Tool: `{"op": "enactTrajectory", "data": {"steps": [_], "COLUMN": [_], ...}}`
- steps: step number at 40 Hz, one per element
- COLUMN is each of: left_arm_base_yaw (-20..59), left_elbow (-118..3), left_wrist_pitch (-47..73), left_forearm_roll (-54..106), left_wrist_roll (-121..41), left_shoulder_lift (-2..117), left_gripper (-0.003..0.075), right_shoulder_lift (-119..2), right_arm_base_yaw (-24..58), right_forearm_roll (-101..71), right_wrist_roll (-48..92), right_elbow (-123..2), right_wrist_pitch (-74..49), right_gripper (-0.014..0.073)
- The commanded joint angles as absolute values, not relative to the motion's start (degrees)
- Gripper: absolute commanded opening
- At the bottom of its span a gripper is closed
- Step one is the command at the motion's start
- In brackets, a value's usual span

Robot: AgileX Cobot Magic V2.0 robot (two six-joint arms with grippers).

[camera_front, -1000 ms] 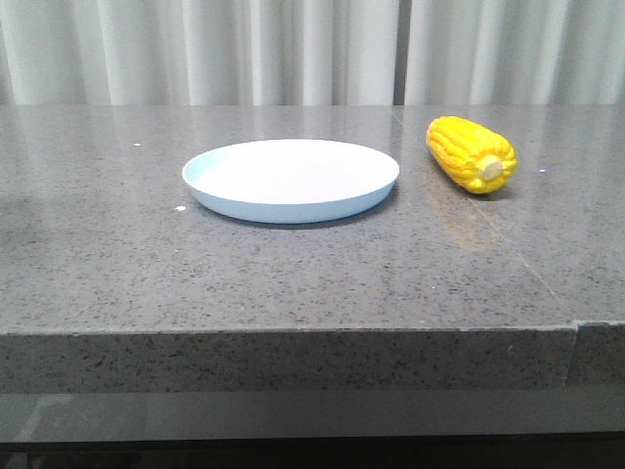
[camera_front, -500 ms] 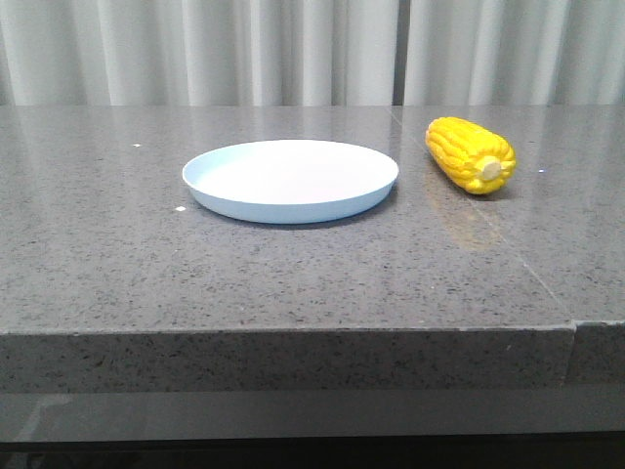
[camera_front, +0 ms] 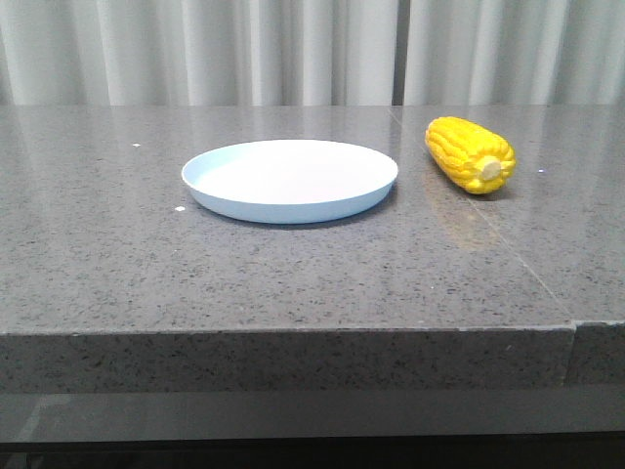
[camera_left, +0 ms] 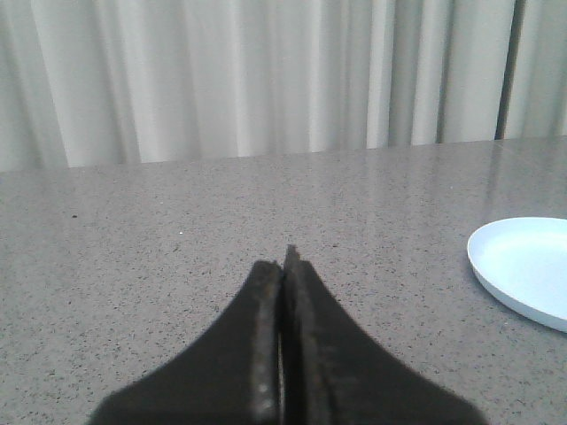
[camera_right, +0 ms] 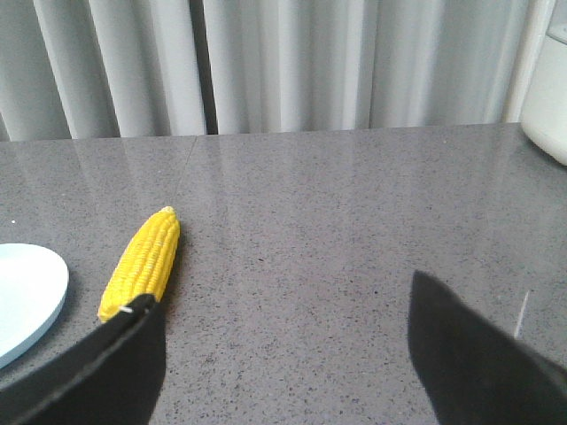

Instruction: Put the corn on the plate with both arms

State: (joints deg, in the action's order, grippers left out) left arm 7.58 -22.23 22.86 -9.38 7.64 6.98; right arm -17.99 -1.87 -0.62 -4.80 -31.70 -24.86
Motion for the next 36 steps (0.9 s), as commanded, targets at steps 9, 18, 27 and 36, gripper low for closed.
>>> {"op": "enactTrajectory", "data": {"steps": [9,18,27,36], "left_arm_base_yaw": [7.40,7.40,7.40,7.40], "left_elbow": [-23.59,-23.59,-23.59,-23.59], "left_wrist_pitch": [17.84,17.84,17.84,17.84], "left_forearm_roll": [-9.78,-9.78,-9.78,-9.78], "left_wrist_roll": [7.54,7.54,7.54,7.54], "left_shoulder_lift": [7.51,7.51,7.51,7.51], "left_gripper": [-0.0020,-0.0020,-0.0020,-0.0020], "right_shoulder_lift": [-23.27,-40.94,-59.30,-77.15], "right_arm_base_yaw": [-1.98,-1.98,-0.68,5.37], "right_forearm_roll": [-1.66,-6.59,-13.52,-14.71], "right_wrist_roll": [-4.26,-4.26,-4.26,-4.26], "right_elbow": [-34.58,-43.02,-54.22,-67.47], "right_wrist_pitch": [-20.98,-24.94,-31.27,-37.26], "right_gripper": [0.0591,0.0591,0.0591,0.0591]}}
